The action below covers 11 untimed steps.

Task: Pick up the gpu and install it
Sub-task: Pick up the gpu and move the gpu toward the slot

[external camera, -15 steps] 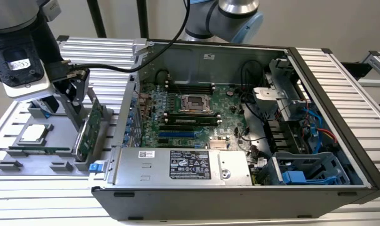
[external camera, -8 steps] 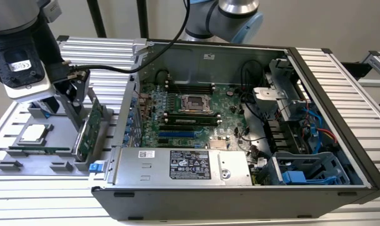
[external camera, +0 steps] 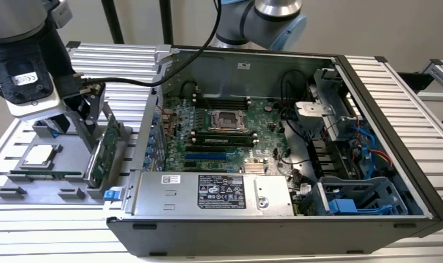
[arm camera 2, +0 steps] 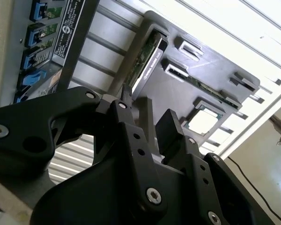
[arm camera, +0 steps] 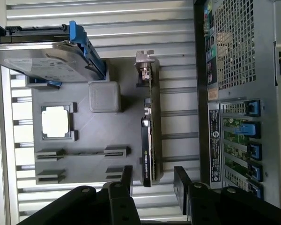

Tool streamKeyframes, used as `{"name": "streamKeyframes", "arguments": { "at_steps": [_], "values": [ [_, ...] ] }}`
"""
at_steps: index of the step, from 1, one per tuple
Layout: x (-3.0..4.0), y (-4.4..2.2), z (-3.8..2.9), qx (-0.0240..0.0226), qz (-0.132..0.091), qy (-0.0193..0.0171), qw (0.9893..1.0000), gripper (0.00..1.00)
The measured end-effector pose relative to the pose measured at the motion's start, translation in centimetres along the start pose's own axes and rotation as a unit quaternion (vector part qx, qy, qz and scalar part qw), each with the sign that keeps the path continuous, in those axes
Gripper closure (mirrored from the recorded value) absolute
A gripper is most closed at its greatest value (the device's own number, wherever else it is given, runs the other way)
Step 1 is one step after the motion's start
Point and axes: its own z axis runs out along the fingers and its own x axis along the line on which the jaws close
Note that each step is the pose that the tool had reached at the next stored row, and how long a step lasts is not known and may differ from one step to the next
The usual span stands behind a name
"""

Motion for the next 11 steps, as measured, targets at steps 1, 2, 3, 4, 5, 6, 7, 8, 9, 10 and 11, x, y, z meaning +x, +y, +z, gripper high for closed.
{"name": "streamKeyframes", "arguments": {
  "at_steps": [1,2,3,4,5,6,7,8,9,10,11],
  "values": [
    [0.00,0.00,0.01,0.0000,0.000,0.0000,1.0000,0.00],
    [0.00,0.00,0.02,-0.0001,0.000,-0.0001,1.0000,0.00],
    [0.00,0.00,0.02,0.0000,0.000,-0.0001,1.0000,0.00],
    [0.00,0.00,0.02,0.0000,0.000,0.0000,1.0000,0.00],
    [0.00,0.00,0.03,-0.0001,0.000,-0.0001,1.0000,0.00],
    [0.00,0.00,0.05,-0.0001,0.000,-0.0001,1.0000,0.00],
    [0.00,0.00,0.08,-0.0001,0.000,-0.0001,1.0000,0.00],
    [0.00,0.00,0.11,-0.0001,0.000,-0.0001,1.0000,0.00],
    [0.00,-0.01,0.16,-0.0001,0.000,-0.0001,1.0000,0.00],
    [0.00,-0.01,0.20,-0.0001,0.000,-0.0001,1.0000,0.00],
    [0.00,-0.01,0.24,-0.0001,0.000,-0.0001,1.0000,0.00]
  ]
}}
